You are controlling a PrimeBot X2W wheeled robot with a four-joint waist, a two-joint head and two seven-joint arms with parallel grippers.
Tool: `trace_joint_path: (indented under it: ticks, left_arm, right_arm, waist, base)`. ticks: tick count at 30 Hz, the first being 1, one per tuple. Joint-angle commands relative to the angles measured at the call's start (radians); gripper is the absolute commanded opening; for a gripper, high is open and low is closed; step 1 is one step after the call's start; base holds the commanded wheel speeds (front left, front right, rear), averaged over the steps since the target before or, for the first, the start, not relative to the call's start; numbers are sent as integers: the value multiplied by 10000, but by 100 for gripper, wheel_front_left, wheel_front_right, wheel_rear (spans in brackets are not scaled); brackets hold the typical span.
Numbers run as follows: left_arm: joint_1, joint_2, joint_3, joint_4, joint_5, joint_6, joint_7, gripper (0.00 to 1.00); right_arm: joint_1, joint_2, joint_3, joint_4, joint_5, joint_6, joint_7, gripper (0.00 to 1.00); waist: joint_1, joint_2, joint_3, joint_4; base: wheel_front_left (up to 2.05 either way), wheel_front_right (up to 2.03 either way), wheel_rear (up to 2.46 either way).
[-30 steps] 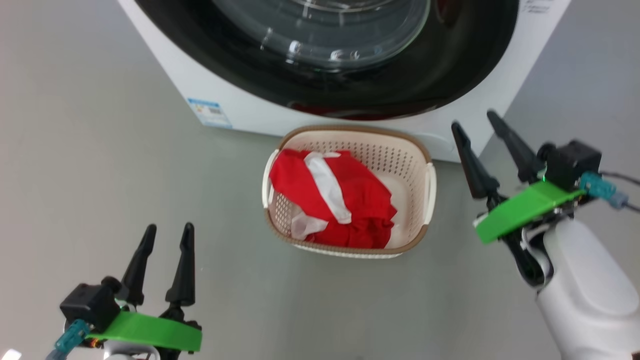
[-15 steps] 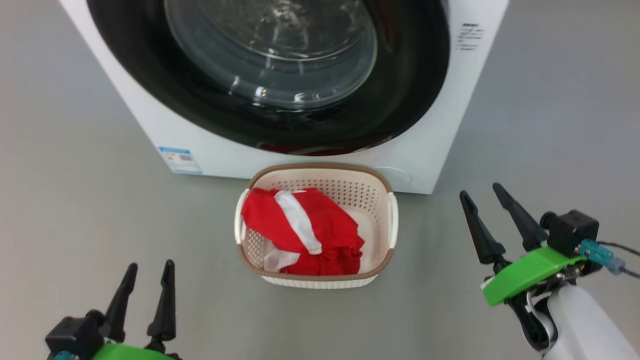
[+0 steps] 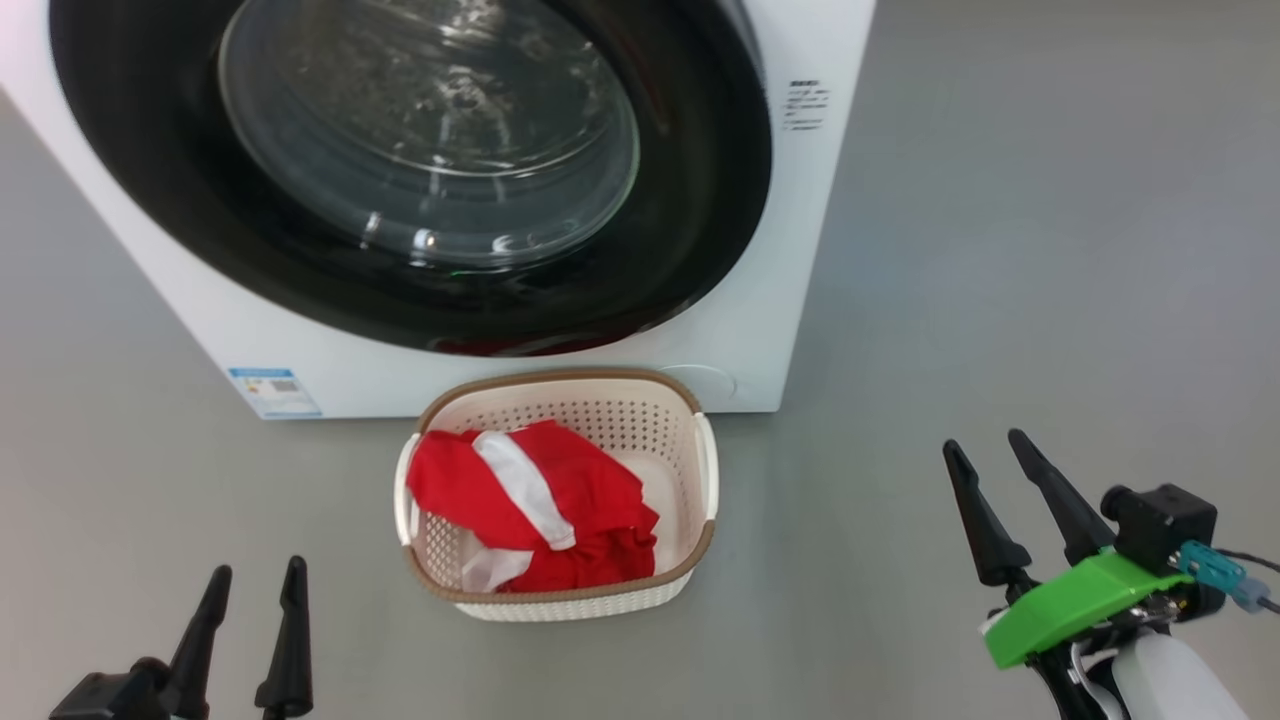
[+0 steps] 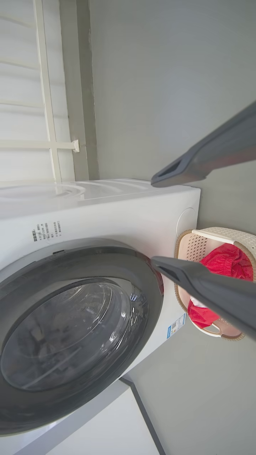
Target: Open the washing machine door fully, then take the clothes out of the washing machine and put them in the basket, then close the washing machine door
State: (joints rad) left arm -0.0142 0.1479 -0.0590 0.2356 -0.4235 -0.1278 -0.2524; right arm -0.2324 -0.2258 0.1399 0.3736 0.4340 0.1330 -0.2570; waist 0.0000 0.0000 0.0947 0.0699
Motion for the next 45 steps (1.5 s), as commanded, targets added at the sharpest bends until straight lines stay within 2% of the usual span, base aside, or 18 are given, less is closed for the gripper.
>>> trace_joint_path:
  ticks: [1, 11, 24, 45]
  left_arm:
    - [-88, 234, 430, -174, 127, -29, -93, 100]
    - [399, 126, 958, -372, 435, -29, -93, 100]
    - [777, -50, 1407, -541, 785, -29, -93, 100]
    - [1209, -187, 1602, -751, 833, -29, -93, 100]
  right_arm:
    - [173, -89, 69, -280, -6, -23, -48, 100]
    - [748, -147, -59, -338, -4, -23, -48, 100]
    - [1177, -202, -370, -463, -25, -23, -48, 100]
    - [1694, -241, -783, -568, -99, -23, -48, 100]
  waist:
    - [0, 0, -231, -295]
    - [0, 0, -647, -831]
    - [0, 0, -898, -1161]
    - [0, 0, -1111, -1251]
  base:
    - [0, 0, 0]
    - [0, 0, 0]
    - [0, 0, 0]
    - [0, 0, 0]
